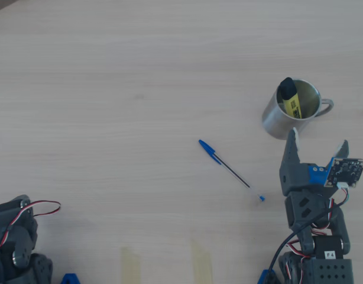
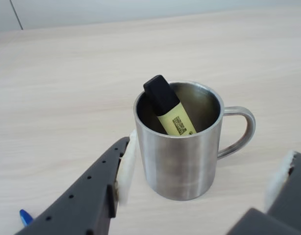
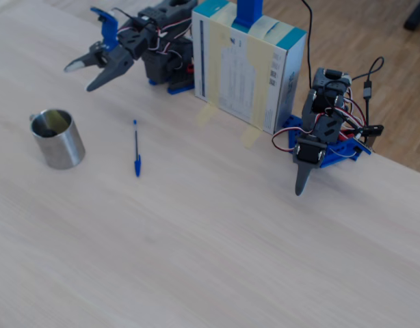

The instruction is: Grab the yellow pen and put it in the silver cup.

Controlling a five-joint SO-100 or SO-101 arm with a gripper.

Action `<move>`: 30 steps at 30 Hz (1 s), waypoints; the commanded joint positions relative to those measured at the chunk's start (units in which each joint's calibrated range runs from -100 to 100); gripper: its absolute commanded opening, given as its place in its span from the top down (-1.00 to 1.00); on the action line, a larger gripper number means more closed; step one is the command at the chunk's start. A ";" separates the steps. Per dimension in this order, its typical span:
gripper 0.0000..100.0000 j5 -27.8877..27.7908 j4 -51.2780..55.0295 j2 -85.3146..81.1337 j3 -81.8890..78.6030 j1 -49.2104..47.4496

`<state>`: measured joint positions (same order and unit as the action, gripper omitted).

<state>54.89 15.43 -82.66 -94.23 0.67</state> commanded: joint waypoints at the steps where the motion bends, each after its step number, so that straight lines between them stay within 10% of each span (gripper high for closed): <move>1: 0.17 0.34 0.32 -3.21 -1.87 -0.41; 30: 0.25 0.55 32.49 -14.43 -5.59 -0.15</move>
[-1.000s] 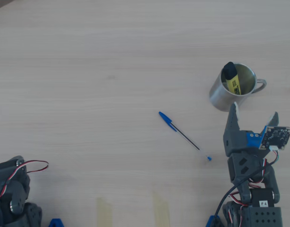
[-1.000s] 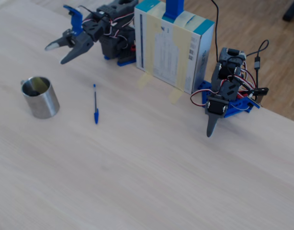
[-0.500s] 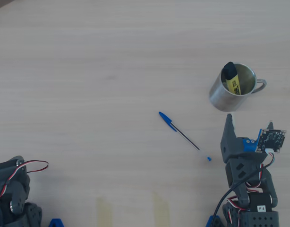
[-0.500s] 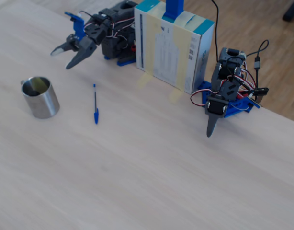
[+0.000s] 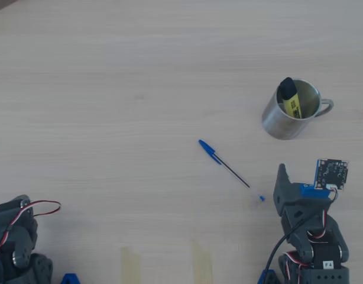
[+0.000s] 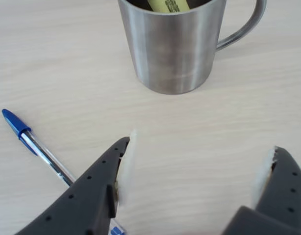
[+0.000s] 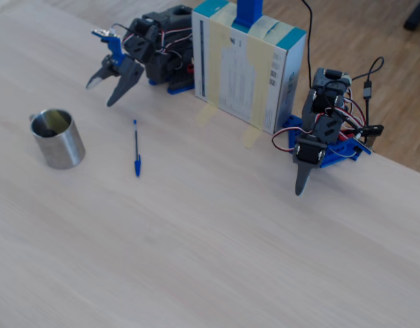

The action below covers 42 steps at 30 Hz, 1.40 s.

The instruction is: Grab the yellow pen and put it in the silver cup.

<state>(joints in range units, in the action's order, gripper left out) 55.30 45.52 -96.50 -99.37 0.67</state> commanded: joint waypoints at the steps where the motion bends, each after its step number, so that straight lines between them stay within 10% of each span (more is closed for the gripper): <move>1: 0.25 0.14 3.34 -0.59 -0.45 -0.15; 16: 0.26 -0.33 19.04 -0.84 -0.45 -0.15; 42: 0.96 -0.38 29.42 -0.59 -0.45 -4.33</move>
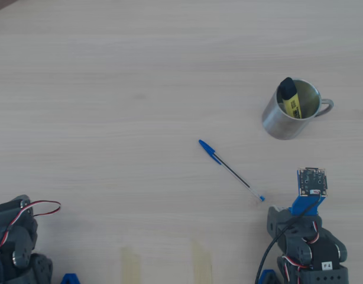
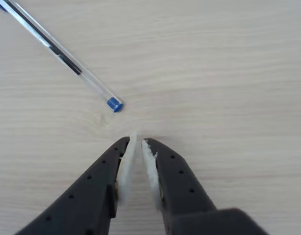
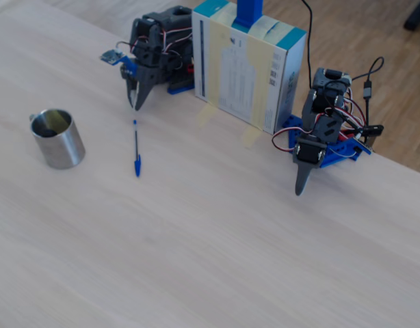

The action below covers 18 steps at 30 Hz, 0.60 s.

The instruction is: Grab the yellow pen and put it in the silver cup.

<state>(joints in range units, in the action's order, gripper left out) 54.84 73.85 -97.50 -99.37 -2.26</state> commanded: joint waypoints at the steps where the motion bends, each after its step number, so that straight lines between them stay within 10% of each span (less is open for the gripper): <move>1: 0.96 0.08 1.09 0.41 -0.45 -2.63; 18: 0.95 0.08 1.09 0.41 -0.45 -6.99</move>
